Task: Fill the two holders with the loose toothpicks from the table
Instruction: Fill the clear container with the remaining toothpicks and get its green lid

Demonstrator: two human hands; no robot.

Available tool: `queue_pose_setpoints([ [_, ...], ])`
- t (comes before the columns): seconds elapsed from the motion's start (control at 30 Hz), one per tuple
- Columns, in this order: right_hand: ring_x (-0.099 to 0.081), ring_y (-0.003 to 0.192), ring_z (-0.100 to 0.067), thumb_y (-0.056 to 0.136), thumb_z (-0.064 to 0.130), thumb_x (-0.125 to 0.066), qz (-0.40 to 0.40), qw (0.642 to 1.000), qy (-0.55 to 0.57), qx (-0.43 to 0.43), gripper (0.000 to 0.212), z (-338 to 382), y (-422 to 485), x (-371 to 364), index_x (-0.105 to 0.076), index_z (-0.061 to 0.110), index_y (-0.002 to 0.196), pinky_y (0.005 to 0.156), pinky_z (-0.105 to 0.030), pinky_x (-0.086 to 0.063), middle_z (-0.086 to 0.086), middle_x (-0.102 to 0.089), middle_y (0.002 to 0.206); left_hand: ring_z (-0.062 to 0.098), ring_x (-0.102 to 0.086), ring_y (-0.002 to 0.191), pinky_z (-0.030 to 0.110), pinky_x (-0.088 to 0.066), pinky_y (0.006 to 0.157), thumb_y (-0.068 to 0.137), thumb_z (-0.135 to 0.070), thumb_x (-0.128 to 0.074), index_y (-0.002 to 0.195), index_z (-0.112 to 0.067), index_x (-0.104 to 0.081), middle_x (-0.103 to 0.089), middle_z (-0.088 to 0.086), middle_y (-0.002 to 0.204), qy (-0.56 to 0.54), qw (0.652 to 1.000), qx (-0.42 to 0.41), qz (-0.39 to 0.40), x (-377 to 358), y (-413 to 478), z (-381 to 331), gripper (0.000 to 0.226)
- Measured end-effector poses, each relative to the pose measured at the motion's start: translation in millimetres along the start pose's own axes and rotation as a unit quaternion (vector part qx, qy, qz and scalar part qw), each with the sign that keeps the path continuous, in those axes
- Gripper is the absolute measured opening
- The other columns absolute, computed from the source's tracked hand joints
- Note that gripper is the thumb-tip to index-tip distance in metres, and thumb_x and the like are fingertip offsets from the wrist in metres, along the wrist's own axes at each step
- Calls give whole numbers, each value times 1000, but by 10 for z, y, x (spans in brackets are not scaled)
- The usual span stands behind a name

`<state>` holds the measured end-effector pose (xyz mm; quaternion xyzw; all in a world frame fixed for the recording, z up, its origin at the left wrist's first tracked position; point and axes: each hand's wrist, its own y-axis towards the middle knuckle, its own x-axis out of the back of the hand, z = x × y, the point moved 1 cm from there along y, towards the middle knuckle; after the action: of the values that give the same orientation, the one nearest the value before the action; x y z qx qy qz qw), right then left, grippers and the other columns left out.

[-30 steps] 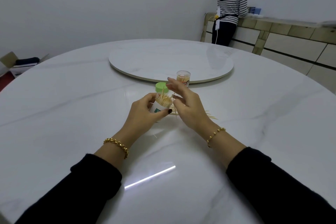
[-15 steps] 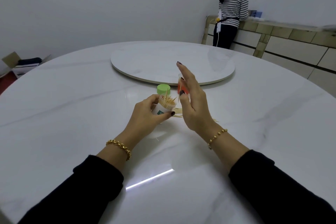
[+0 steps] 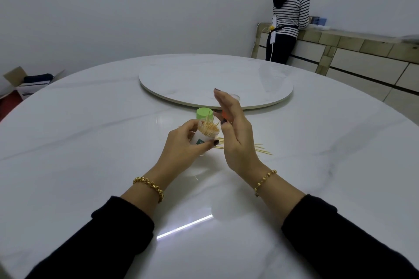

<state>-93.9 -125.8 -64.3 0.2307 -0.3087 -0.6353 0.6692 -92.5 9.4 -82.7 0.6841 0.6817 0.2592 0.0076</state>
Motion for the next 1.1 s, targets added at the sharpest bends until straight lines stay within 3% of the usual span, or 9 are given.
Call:
queue_pose_setpoints([
  [0.27,-58,113,-12,85,4,-32,-92,991,50,-88,39,-35,25,48,-58,6,114,90,-32,-52,-2,-63,116,7,-63,90,10,-49,65,75,-27,-79,115,-20,-60,-66,-9,100,-3,1000,2,-14,27,11,-3,44],
  [0.4,-62,104,-10,86,-6,-41,-103,988,13,-117,31,-99,37,99,-63,8,104,90,-32,-53,-1,-67,105,6,-63,90,9,-49,65,75,-28,-79,115,-20,-60,-66,-9,101,-3,1000,2,-17,25,9,-5,45],
  [0.57,-62,100,-11,85,-10,-47,-98,986,-38,-132,36,-144,24,121,-65,18,99,88,-25,-53,6,-68,100,8,-62,92,9,-50,66,76,-29,-78,118,-20,-59,-65,-8,103,1,1000,0,-14,21,12,-7,47],
  [0.67,-62,100,-8,88,-6,-47,-92,984,-60,-142,36,-162,23,135,-68,20,102,90,-25,-51,4,-68,103,7,-62,93,9,-50,67,76,-30,-77,118,-20,-58,-64,-8,103,5,1000,0,-14,23,11,-3,48],
  [0.77,-60,98,0,92,1,-46,-52,986,-79,-138,33,-137,-23,116,-68,12,114,85,-13,-45,0,-69,111,8,-63,92,11,-51,67,76,-29,-78,117,-20,-59,-65,-9,101,-1,1000,-3,-15,24,10,-4,46],
  [0.87,-46,125,-2,96,6,-45,37,983,-129,-127,35,-151,-94,48,-59,10,128,102,-9,-35,-2,-58,133,6,-64,87,13,-50,65,75,-27,-78,115,-20,-62,-68,-9,97,-16,1000,-1,-27,33,9,-11,43],
  [0.97,-34,135,-2,95,18,-41,79,977,-158,-117,42,-156,-105,25,-52,12,135,113,-20,-28,1,-49,142,6,-65,86,13,-50,64,76,-26,-78,112,-20,-63,-69,-9,95,-18,999,2,-32,40,14,-11,40],
  [1.1,-39,135,-7,94,22,-35,62,982,-168,-63,51,-95,-72,66,-40,17,144,110,-34,-36,2,-46,145,3,-63,86,14,-51,67,76,-24,-78,113,-20,-63,-68,-10,96,-6,1000,-2,-15,30,1,-18,40],
])
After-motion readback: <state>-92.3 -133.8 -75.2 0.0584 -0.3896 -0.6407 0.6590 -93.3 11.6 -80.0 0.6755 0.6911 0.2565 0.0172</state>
